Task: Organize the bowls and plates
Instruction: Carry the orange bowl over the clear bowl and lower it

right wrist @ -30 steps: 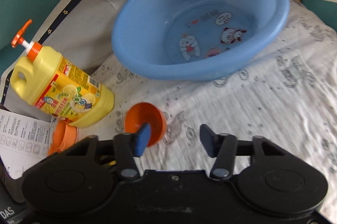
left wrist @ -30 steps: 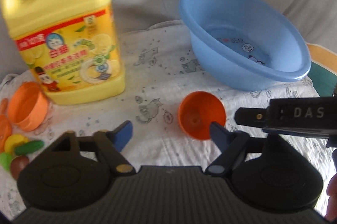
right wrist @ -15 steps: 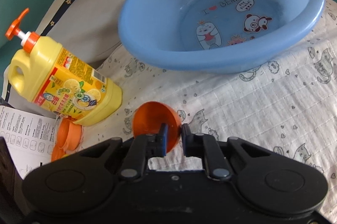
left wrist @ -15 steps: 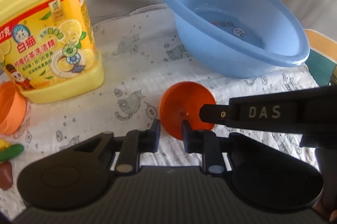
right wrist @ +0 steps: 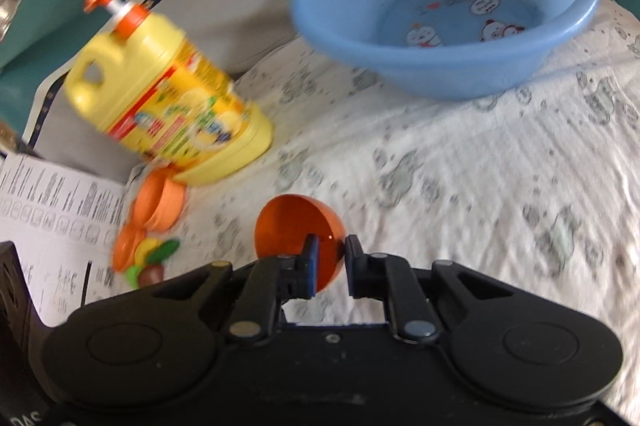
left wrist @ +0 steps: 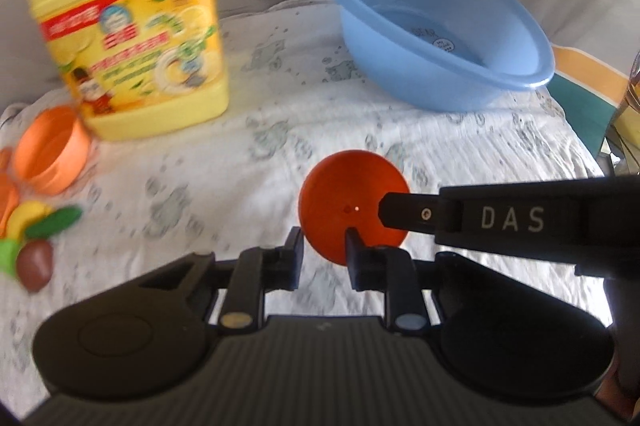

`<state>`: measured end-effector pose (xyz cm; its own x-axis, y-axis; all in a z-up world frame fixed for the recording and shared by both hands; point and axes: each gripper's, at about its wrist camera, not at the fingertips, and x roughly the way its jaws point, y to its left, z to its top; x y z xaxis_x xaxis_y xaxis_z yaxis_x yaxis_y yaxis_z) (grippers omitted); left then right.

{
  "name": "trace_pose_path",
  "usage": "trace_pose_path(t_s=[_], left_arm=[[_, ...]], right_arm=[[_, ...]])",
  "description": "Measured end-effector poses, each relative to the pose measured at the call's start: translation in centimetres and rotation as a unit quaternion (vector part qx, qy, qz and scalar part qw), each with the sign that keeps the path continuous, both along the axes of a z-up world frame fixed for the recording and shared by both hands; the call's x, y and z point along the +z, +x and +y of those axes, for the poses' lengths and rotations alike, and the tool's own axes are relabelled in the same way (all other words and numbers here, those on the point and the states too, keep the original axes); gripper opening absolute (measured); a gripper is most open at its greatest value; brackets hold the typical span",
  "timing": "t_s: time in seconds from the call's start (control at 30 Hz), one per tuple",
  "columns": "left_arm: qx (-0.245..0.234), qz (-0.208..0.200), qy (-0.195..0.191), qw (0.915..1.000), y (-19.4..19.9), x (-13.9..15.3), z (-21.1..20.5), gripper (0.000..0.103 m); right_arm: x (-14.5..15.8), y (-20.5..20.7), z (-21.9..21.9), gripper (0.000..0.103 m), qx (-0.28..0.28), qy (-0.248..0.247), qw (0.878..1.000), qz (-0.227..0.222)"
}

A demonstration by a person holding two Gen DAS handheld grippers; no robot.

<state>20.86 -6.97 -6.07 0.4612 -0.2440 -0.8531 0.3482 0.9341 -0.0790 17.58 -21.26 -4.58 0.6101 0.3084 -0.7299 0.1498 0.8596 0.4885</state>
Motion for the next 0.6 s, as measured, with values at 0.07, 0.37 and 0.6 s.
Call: trace_pose_path(t_s=[0.07, 0.37, 0.6], left_arm=[[0.006, 0.002, 0.001, 1.0000, -1.1, 0.5, 0.9, 0.021], [0.031, -0.006, 0.001, 0.9995, -6.3, 3.2, 4.4, 0.021], [0.041, -0.014, -0.004, 0.9991, -11.3, 4.9, 6.2, 0.022]], right_arm=[[0.5, -1.0, 0.9, 0.014, 0.010, -0.003, 1.000, -0.002], [2.8, -6.0, 4.9, 0.014, 0.052, -0.014, 0.999, -0.012], [3.8, -10.3, 6.2, 0.014, 0.068, -0.013, 0.997, -0.014]])
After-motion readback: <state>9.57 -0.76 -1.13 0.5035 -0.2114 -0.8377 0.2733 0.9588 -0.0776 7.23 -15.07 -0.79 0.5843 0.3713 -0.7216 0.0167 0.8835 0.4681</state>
